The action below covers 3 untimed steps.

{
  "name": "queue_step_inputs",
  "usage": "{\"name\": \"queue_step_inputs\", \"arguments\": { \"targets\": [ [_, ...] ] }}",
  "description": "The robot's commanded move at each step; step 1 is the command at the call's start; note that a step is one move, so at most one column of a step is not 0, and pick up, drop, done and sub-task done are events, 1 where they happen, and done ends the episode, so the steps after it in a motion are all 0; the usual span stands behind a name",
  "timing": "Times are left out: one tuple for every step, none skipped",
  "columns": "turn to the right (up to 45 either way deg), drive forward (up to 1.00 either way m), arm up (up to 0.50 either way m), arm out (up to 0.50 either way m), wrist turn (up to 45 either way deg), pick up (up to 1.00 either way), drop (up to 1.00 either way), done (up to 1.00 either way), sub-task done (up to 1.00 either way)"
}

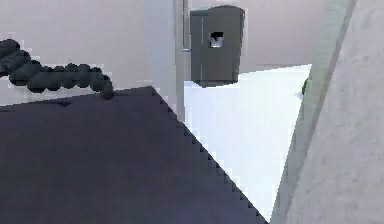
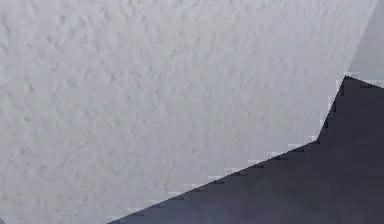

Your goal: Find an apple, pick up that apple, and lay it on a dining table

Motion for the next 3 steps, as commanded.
{"name": "queue_step_inputs", "arguments": {
  "targets": [
    [0.0,1.00,0.00,0.00,0.0,0.00,0.00,0.00,0.00],
    [21.0,0.00,0.00,0.00,0.0,0.00,0.00,0.00,0.00],
    [0.0,0.40,0.00,0.00,0.0,0.00,0.00,0.00,0.00]
  ]
}}
